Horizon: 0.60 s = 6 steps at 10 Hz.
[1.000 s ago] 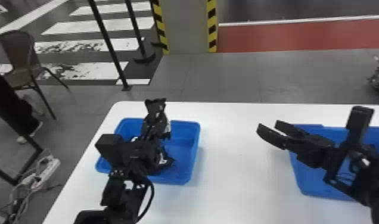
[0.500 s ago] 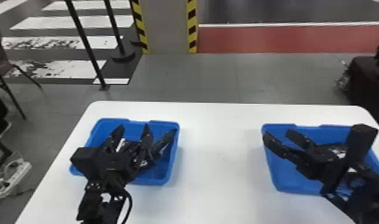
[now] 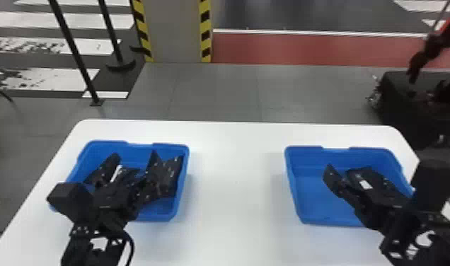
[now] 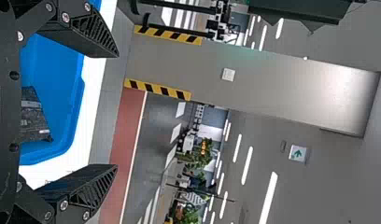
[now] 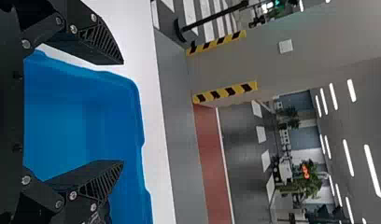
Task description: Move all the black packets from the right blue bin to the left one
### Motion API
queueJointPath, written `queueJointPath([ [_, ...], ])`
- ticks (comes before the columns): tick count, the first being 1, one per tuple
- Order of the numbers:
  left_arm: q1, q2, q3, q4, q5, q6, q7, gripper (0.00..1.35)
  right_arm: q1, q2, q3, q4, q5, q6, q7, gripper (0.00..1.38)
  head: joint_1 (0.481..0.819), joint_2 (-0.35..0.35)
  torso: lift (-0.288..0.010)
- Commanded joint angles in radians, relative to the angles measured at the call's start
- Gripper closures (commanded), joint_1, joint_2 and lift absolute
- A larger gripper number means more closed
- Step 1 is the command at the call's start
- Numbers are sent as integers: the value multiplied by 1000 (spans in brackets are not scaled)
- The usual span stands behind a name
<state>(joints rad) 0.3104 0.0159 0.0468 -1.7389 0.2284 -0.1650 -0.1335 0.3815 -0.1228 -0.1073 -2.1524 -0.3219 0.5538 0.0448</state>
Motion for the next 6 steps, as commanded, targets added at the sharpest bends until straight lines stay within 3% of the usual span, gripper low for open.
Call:
queueJointPath([
  [1,-1,10,-19,0,22,1,0,197,-21,8,-5,-21,30,70,-63,300,695,-2,-110],
  [4,-4,18,-41,0,45,1,0,197,-175,8,-83,180,93,168,-100,300,695,-84,-110],
  [6,-1,18,-42,0,46,-2,-1,197,-278,-20,-100,362,93,187,-100,300,695,-134,-110],
])
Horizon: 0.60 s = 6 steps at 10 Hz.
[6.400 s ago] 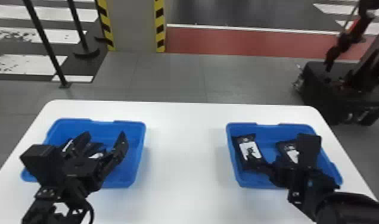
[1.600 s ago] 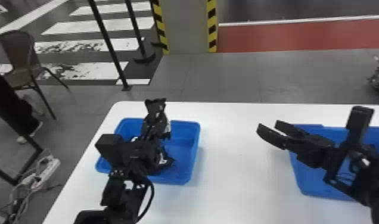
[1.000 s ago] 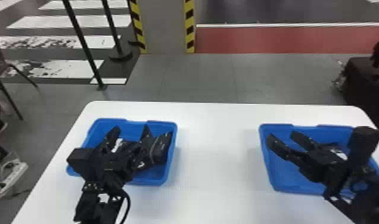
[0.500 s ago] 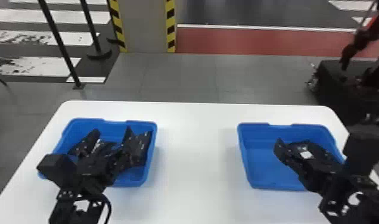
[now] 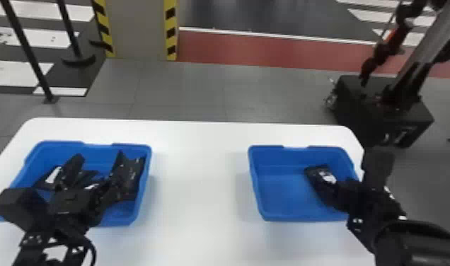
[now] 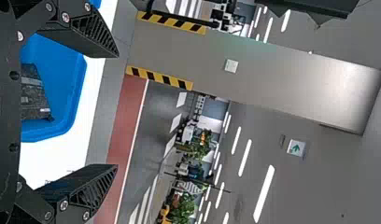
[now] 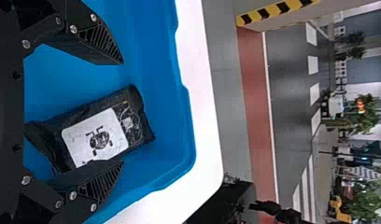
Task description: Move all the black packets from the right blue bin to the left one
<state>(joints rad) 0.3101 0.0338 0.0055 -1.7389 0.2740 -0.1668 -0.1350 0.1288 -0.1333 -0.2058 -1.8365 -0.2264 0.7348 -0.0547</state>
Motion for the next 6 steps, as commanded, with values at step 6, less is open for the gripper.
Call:
queueJointPath([
  [6,2,0,-1,0,-1,10,-1,197,-114,-17,5,198,19,41,-2,312,695,-168,-110],
])
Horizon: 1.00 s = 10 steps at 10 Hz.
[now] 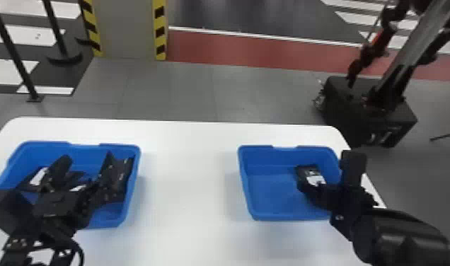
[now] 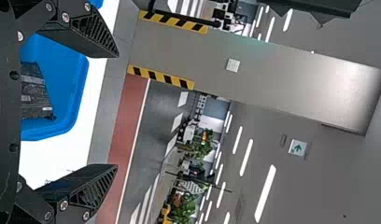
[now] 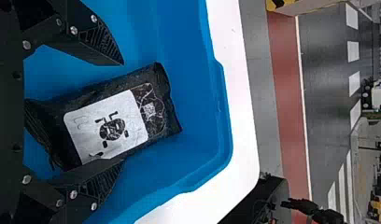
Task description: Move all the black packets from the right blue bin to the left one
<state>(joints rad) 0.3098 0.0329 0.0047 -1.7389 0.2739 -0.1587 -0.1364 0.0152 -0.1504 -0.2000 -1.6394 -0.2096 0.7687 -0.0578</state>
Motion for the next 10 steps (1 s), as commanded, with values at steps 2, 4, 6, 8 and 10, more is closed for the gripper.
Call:
queueJointPath([
  [2,7,1,3,0,-1,9,0,197,19,0,-1,-14,-4,39,-30,441,695,-172,-110],
  [4,9,1,3,0,-1,11,0,197,39,2,-1,-48,10,73,-39,848,695,-177,-110],
  [6,12,-1,5,0,1,11,0,197,88,23,-2,-122,21,-25,-77,1107,695,-183,-110],
  [8,12,-4,0,0,7,-23,-2,197,157,34,-1,-183,-4,-140,-77,1107,695,-180,-110],
  [10,7,-4,-8,-2,30,-45,-9,199,220,51,2,-247,-43,-312,-13,1107,695,-173,-110],
])
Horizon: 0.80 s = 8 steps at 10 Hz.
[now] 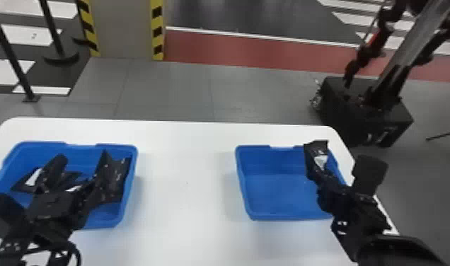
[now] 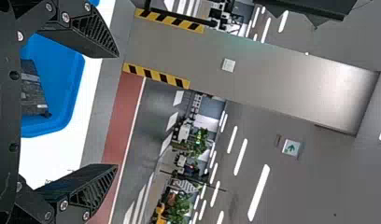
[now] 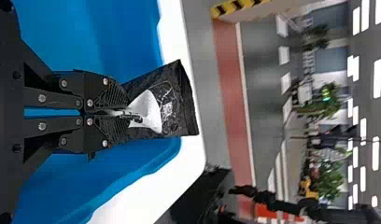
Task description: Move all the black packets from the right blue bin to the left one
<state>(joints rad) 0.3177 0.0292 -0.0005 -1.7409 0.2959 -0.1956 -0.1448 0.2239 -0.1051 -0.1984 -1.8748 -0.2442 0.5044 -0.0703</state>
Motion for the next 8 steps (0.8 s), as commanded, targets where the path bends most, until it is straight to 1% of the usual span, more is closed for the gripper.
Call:
queueJointPath([
  [1,-6,0,-9,0,28,-11,-1,199,7,4,0,-6,-21,-104,98,1107,695,-158,-110],
  [2,-13,0,-15,-3,35,-11,-4,199,-10,5,10,8,-30,-151,205,1107,695,-134,-110],
  [4,-18,0,-24,-15,45,-3,-9,199,-84,1,60,28,-32,-163,391,1107,695,-93,-110],
  [5,-13,0,-24,-50,48,48,-13,199,-121,1,91,38,-40,-158,463,1107,695,-58,-110],
  [6,-8,0,-26,-99,65,132,-30,199,-148,-1,125,48,-50,-136,506,1107,695,-40,-110],
  [8,-6,0,-35,-199,72,240,-52,200,-214,-18,240,102,-95,-107,547,1107,695,13,-110],
])
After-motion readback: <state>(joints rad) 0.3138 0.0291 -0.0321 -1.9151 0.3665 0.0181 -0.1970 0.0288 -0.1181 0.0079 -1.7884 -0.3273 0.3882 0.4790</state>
